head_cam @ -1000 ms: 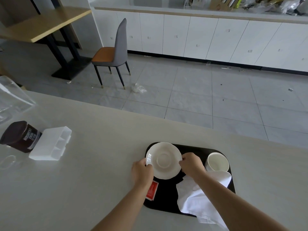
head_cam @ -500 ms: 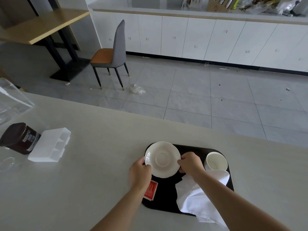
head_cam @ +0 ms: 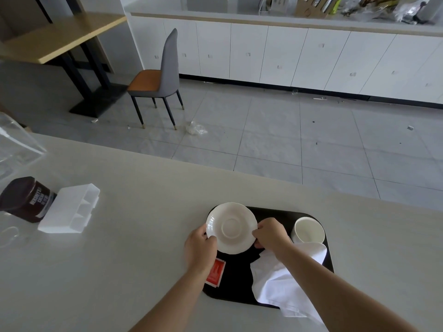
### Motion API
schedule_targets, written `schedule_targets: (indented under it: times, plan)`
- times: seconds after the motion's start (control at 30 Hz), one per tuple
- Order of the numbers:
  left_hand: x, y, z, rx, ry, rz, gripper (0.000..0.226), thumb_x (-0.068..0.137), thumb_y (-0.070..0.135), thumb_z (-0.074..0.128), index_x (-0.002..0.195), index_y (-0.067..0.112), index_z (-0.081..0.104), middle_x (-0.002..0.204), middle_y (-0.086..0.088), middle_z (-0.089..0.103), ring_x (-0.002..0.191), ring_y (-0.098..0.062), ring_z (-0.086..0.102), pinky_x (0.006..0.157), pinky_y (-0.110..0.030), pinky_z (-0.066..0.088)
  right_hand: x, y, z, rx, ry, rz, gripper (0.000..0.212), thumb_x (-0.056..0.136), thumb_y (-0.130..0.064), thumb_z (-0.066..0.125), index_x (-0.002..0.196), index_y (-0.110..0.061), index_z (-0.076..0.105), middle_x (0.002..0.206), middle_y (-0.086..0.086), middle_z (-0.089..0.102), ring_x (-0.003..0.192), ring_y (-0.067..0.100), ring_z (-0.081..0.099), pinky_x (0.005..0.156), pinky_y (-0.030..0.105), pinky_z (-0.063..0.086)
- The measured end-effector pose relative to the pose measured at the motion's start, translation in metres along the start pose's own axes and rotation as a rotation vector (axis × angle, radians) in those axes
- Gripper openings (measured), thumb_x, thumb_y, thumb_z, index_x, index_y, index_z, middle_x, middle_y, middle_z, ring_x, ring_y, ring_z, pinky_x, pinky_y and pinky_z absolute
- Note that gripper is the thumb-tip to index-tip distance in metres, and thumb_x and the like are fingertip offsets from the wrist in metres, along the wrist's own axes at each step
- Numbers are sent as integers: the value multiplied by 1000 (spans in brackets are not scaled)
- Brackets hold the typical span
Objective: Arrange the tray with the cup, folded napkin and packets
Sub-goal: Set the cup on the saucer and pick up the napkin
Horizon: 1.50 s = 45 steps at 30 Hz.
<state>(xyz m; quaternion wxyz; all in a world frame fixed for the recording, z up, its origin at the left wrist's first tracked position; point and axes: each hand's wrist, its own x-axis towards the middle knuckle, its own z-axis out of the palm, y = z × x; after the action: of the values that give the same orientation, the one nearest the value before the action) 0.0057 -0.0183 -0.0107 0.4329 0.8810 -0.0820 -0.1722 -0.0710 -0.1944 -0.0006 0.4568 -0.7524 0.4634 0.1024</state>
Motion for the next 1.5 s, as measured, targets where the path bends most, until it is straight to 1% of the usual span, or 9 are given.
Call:
schedule_targets:
  times: [0.57,0.73,0.93,1.0,1.03,1.1,1.3,1.4,1.5]
  plan:
    - [0,-1,-1,68,-10,48,13,65,7,47,61,20,45,53,7,38,51,-12,34,47,-27,25,2,3,-2,7,-38,-7,19,76,4,47,73,4,66,74,20,72,76,35,74,76,42,62]
    - [-2,-4,-4,152,-67,92,13,71,11,51,81,19,55,81,1,56,73,-18,50,57,-28,34,-6,3,-2,-162,5,-82,12,72,-3,49,63,-10,50,61,9,55,59,26,54,57,29,40]
    - [-9,-13,-11,202,-106,177,18,69,11,49,70,28,43,74,6,55,72,-13,49,57,-27,36,-38,-7,-18,-247,167,-303,27,76,-12,51,57,-15,33,52,-1,34,53,20,29,49,32,22]
    - [-11,-18,-13,232,-112,161,21,69,12,48,80,30,49,85,5,58,80,-13,54,64,-29,43,-55,-2,-29,-148,244,-380,20,78,-13,53,59,-14,46,48,0,42,54,25,36,51,31,27]
    - [-12,-21,-13,250,-117,147,27,70,12,48,90,30,53,92,5,58,85,-13,55,68,-30,45,-63,3,-35,-104,289,-407,15,82,-13,57,75,-16,70,51,-1,52,57,25,47,54,28,34]
    - [-16,-26,-12,271,-123,132,42,74,14,51,113,28,56,104,5,57,94,-13,55,77,-30,45,-79,13,-54,-51,388,-421,18,87,-17,64,101,-15,74,59,-10,64,67,14,61,61,20,42]
    - [-30,-26,-12,270,-132,145,50,81,16,54,130,25,51,105,8,50,92,-9,50,78,-26,40,-92,66,-111,66,665,-236,13,87,-22,64,78,-30,68,67,-10,68,66,18,64,56,28,45]
    - [-33,-24,-12,242,-153,132,43,80,17,54,123,26,55,102,9,51,89,-10,50,78,-27,41,-84,93,-118,177,543,-78,18,83,-12,60,69,-19,68,65,1,69,63,28,63,62,38,53]
    - [-32,-24,-11,230,-146,122,45,81,17,55,126,25,56,104,6,52,94,-11,50,80,-28,40,-75,112,-113,119,338,16,24,76,-4,56,54,-12,62,51,3,57,50,23,51,55,31,45]
